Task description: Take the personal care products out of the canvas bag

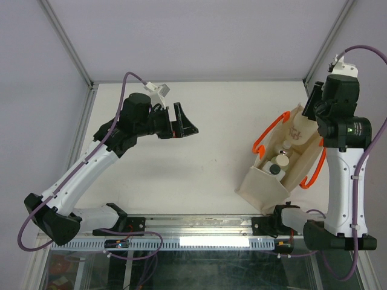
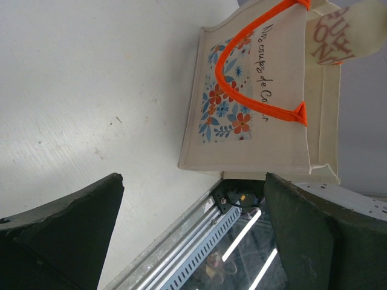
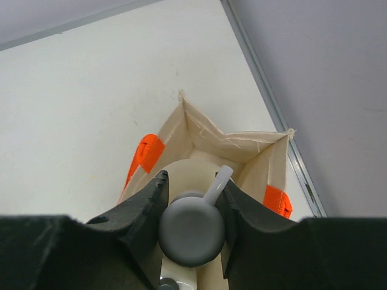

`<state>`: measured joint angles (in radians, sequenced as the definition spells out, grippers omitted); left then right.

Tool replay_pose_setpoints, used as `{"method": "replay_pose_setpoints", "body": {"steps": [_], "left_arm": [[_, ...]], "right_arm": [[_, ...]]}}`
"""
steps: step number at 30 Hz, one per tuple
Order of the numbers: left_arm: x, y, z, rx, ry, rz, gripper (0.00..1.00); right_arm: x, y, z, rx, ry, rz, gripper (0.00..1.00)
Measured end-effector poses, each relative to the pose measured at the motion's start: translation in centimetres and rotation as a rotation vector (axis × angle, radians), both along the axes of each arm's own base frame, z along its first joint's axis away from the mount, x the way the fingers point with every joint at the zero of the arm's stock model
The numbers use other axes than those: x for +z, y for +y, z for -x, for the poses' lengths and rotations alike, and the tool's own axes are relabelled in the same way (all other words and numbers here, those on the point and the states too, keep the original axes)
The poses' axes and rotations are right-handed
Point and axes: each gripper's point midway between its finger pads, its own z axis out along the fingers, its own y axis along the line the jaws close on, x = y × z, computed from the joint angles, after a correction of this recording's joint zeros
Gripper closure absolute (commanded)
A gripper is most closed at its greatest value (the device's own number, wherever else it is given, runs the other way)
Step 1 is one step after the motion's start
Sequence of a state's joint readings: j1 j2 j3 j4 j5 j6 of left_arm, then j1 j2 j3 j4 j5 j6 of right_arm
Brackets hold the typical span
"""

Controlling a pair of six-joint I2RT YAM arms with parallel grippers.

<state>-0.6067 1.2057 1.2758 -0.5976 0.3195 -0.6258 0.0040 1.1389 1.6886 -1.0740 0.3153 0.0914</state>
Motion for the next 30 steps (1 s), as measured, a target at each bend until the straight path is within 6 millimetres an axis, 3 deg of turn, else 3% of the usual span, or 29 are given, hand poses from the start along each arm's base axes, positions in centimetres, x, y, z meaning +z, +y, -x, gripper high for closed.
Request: {"method": "replay_pose_setpoints", "body": {"steps": [9, 13, 16, 21, 24, 30], "left_arm": [[-0.7, -0.6, -0.8, -0.001, 0.019, -0.014, 0.01], [-0.2, -0.8, -1.1, -0.002, 0.009, -0.011, 0.01], [0.5, -0.8, -1.3, -0.004, -0.013, -0.005, 0.01], [0.8, -0.6, -1.8, 0.012, -0.044, -0.02, 0.01], [0.6, -0.2, -2.3, 0.037, -0.057, -0.04, 0.01], [1.2, 2.2, -3.4, 0.146, -0.11, -0.083, 0.01]], "right_arm": [[5.2, 5.1, -1.0, 0.233, -0.085, -0.134, 1.0], [8.0, 7.9, -3.0, 0.335, -0.139, -0.189, 1.0], [8.5, 10.5, -4.6, 0.411, -0.147, -0.203, 1.0], [6.3, 16.9, -7.7, 0.553, -0.101, -0.204, 1.0], [3.4, 21.0, -9.9, 0.617, -0.071, -0.18, 1.0], [-6.3, 27.4, -13.9, 0.702, -0.015, -0.096, 1.0]]}}
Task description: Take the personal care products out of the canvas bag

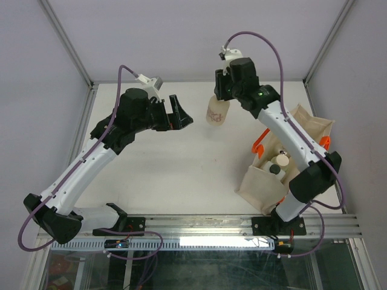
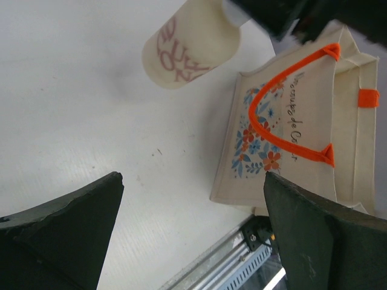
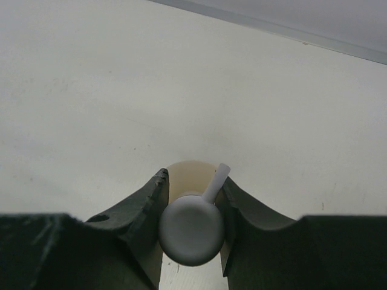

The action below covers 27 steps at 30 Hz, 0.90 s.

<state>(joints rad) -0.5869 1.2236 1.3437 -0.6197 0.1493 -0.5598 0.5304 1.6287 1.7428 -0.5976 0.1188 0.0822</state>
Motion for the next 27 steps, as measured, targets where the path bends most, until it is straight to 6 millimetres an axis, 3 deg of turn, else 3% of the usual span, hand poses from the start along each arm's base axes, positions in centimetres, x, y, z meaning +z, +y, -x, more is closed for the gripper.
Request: {"method": "replay_pose_setpoints", "body": {"steps": [4, 10, 17, 23, 27], "left_arm": [[1.2, 1.7, -0.5, 0.075, -0.051, -0.009, 0.01], [0.7, 3.3, -1.4, 0.147, -0.063, -0.058, 0.01], [0.1, 4.3, -2.7, 0.194, -0.051, -0.091, 0.01], [-0.4, 4.4, -2.9, 0.199, -0.039, -0.1, 0.01], [-0.4, 4.4, -2.9, 0.199, -0.039, -0.1, 0.01]], "right_arm": [[-5.4, 1.9, -3.0, 0.008, -0.006, 0.04, 1.0], [-9.6, 3.7, -7.2, 0.01, -0.053, 0.062, 1.0], [-10.9, 4.7, -9.6, 0.016, -0.117, 0.066, 1.0], [-11.1, 4.8, -10.0, 0.016, -0.159, 0.061, 0.98], [-12.6, 4.6, -9.7, 0.017, -0.139, 0.08, 0.98]]}}
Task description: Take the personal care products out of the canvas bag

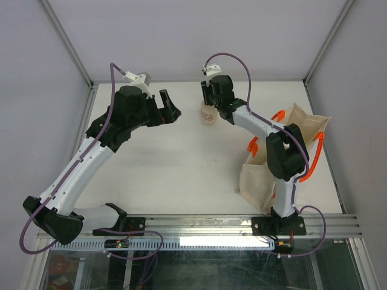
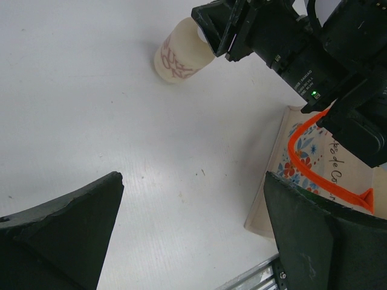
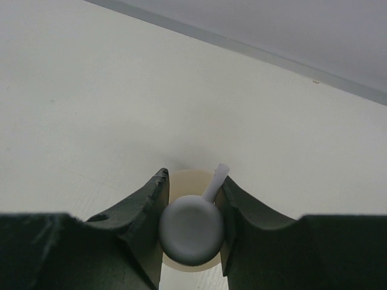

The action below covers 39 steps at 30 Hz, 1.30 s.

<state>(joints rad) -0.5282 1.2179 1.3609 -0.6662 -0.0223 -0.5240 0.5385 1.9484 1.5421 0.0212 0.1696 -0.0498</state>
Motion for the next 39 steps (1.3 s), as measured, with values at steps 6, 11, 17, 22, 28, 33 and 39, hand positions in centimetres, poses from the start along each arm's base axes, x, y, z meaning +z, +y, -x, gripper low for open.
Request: {"method": "replay_pose_setpoints", "body": {"steps": [6, 11, 17, 22, 28, 33, 39], "left_arm": [[0.2, 0.0, 0.1, 0.003, 0.002, 0.01, 0.01], [1.1, 0.1, 0.9, -0.002, -0.008, 0.04, 0.01], [2.2, 0.0, 2.8, -0.034, -0.014, 0.106, 0.01], [0.8, -0.2, 4.2, -0.074, 0.026, 0.123, 0.01], [0.7, -1.0, 4.8, -0.124, 0.043, 0.146, 0.01], [0.3, -2.1, 5.5, -0.173, 0.078, 0.197, 0.01], [-1.1, -3.2, 6.9, -0.242, 0.159, 0.243, 0.01]], "right_arm": [[-1.1, -0.2, 0.1, -0.004, 0.016, 0.017, 0.98], [-1.1, -0.4, 0.5, -0.003, 0.031, 0.028, 0.98], [1.9, -2.2, 3.6, -0.049, 0.078, 0.059, 0.01], [11.3, -4.9, 8.6, -0.067, 0.004, -0.032, 0.0], [17.3, -8.2, 14.5, -0.099, 0.005, -0.134, 0.01], [15.2, -11.3, 20.4, -0.143, 0.15, -0.145, 0.02], [14.1, -17.1, 26.5, -0.313, 0.242, -0.109, 0.05]]}}
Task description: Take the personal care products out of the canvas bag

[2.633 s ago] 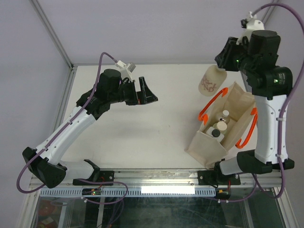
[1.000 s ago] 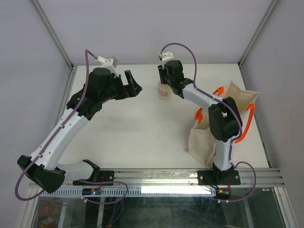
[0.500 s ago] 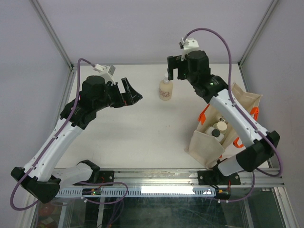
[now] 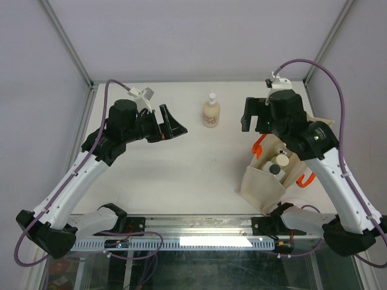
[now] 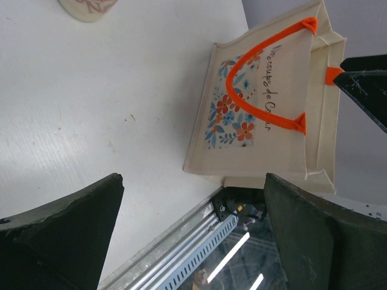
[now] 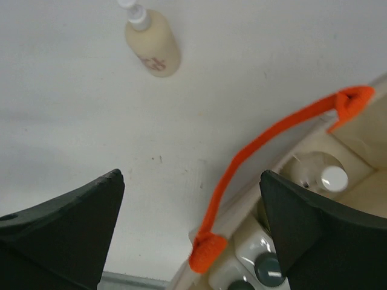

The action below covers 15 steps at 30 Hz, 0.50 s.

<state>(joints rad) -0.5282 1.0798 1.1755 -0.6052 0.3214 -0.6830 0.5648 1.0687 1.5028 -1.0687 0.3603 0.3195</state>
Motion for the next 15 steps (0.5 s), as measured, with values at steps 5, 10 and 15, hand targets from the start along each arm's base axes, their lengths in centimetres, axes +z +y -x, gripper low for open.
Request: {"method": "replay_pose_setpoints", "body": {"steps": [5, 10, 15], "left_arm": [[0.1, -0.5, 0.7, -0.038, 0.018, 0.025, 0.01], [0.2, -0.6, 0.9, -0.05, 0.022, 0.031, 0.01], [0.2, -0.8, 1.1, -0.062, 0.026, 0.036, 0.01]], "right_arm": [[-1.6, -5.1, 3.3, -0.195, 0.071, 0.093, 0.2], [-3.8, -9.2, 4.1, -0.397, 0.133, 0.167, 0.36], [-8.3, -12.5, 3.4, -0.562, 0.22, 0.166, 0.36]]}}
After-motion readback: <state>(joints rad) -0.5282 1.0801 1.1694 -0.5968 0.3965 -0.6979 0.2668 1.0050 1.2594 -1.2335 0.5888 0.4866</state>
